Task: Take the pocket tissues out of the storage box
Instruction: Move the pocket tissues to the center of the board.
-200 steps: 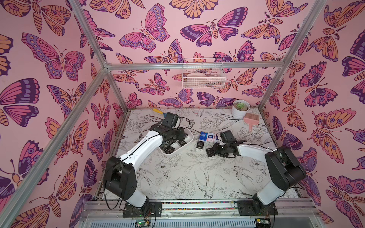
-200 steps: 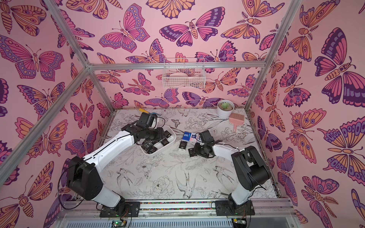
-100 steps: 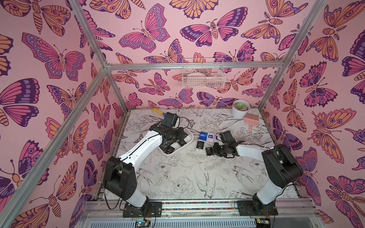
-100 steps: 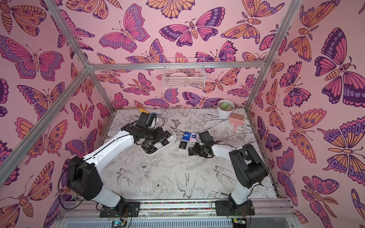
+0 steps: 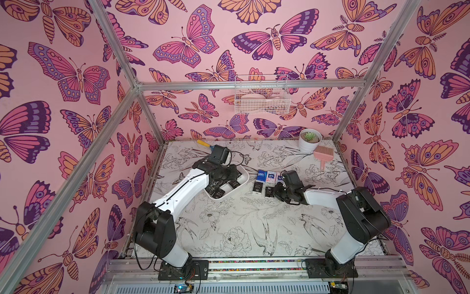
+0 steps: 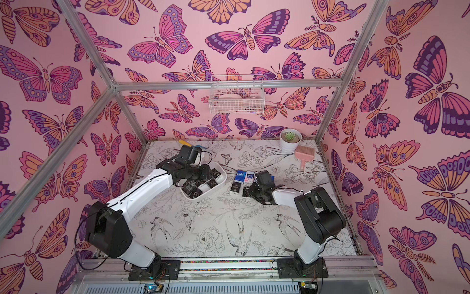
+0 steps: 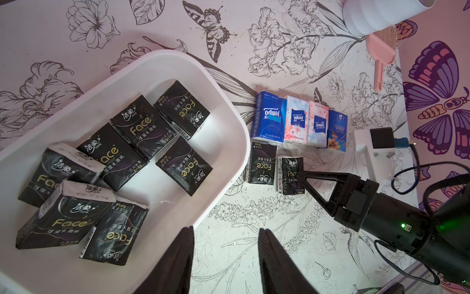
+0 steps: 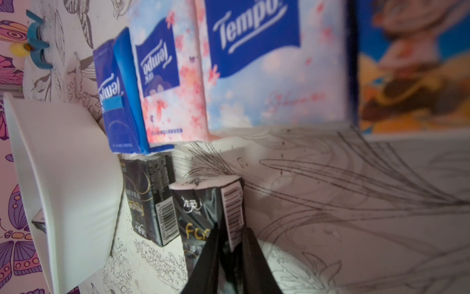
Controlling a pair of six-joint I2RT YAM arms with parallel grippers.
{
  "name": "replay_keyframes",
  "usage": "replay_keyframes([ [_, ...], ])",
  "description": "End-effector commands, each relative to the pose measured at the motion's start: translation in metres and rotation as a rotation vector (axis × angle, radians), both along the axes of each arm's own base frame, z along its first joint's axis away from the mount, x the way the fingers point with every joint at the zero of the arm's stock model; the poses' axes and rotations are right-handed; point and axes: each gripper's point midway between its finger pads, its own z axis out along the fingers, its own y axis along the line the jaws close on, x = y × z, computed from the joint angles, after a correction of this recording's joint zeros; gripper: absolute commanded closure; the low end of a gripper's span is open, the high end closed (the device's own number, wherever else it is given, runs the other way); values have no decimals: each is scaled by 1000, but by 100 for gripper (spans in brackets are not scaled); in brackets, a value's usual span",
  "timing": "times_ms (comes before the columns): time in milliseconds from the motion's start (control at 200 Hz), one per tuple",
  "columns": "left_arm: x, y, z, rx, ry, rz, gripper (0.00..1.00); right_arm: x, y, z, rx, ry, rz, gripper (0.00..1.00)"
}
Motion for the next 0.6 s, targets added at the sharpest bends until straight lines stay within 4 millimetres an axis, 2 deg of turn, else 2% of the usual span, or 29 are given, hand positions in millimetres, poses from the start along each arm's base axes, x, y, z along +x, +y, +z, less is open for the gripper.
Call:
replay_keyframes([
  [0, -6, 8, 2, 14, 1, 10, 53, 9, 0, -3, -16, 1, -38, 81],
  [596, -8, 13, 0, 21, 2, 20, 53, 21, 19, 6, 4, -28, -14, 78],
])
